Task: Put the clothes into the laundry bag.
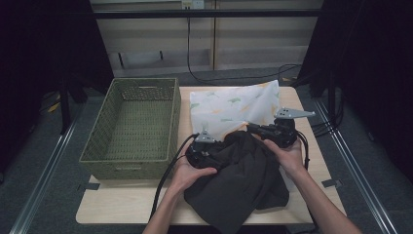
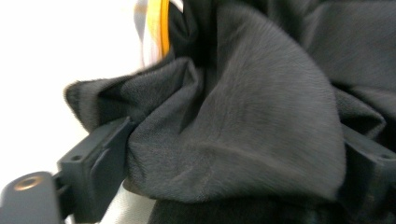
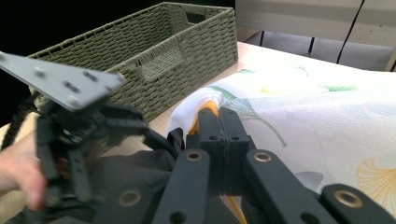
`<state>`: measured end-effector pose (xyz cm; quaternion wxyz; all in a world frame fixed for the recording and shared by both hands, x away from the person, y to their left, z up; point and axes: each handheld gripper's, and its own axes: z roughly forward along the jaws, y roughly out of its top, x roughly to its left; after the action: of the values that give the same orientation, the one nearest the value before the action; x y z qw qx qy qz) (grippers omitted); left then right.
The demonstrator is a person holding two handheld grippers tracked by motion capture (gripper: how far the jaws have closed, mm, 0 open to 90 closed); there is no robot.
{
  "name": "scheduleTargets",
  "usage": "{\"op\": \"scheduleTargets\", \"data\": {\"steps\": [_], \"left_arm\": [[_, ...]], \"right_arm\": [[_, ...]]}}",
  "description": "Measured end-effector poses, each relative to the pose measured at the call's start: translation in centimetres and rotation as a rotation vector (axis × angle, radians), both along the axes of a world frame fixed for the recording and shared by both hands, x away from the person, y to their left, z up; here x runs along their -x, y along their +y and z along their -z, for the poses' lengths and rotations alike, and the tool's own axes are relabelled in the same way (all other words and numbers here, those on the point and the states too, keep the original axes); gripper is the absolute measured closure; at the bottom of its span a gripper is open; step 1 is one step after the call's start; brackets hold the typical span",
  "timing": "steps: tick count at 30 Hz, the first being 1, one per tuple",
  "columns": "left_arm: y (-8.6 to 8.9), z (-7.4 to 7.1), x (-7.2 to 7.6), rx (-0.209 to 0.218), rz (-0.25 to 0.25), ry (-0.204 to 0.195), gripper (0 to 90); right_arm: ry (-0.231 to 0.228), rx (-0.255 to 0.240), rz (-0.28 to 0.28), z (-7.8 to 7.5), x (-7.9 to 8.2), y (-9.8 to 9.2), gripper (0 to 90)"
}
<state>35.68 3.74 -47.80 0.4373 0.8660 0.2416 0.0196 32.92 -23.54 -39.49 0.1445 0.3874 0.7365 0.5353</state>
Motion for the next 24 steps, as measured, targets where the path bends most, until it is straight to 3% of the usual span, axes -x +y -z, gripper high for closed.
{"op": "scheduleTargets", "data": {"steps": [1,3,4,5,7,8,10,11,13,14,16,19,24], "left_arm": [[-0.1,0.6,-0.4,-0.009,0.008,0.038,23.2],[-0.1,0.9,-0.5,-0.005,0.021,0.049,42.1],[-0.1,0.9,-0.5,-0.005,0.021,0.049,50.0],[-0.1,0.9,-0.5,-0.009,0.023,0.046,50.0],[0.0,0.6,-0.5,-0.012,0.037,0.039,68.8],[0.2,0.4,-0.5,-0.01,0.047,0.04,71.3],[0.3,0.0,-0.3,0.006,0.053,0.031,73.1],[0.4,-0.7,0.1,0.052,0.067,0.014,73.7],[0.4,-1.3,0.4,0.052,0.074,-0.01,74.3],[0.1,-2.2,0.9,0.093,0.093,-0.029,74.4],[-0.1,-2.6,1.0,0.105,0.101,-0.041,74.7],[-1.4,-3.6,1.2,0.102,0.137,-0.076,74.7],[-2.9,-3.3,0.7,0.081,0.16,-0.071,74.6]], "right_arm": [[0.001,0.001,-0.002,0.0,0.0,0.0,90.0],[-0.002,0.004,-0.007,-0.1,0.1,0.1,90.0],[-0.002,0.004,-0.007,-0.1,0.1,0.1,90.0],[-0.005,0.003,-0.008,-0.1,0.2,0.1,90.0],[-0.005,0.0,-0.009,-0.2,0.3,0.3,90.0],[-0.005,-0.001,-0.011,-0.2,0.3,0.3,90.0],[-0.007,0.0,-0.019,-0.2,0.2,0.4,90.0],[0.0,0.005,-0.019,0.0,0.1,0.6,90.0],[0.003,0.006,-0.02,0.1,0.1,0.7,90.0],[0.011,0.015,-0.028,0.5,-0.1,1.1,90.0],[0.024,0.024,-0.035,0.9,-0.2,1.5,90.0],[0.029,0.035,-0.056,1.1,-0.1,2.3,90.0],[0.018,0.01,-0.089,0.5,0.2,2.9,90.0]]}}
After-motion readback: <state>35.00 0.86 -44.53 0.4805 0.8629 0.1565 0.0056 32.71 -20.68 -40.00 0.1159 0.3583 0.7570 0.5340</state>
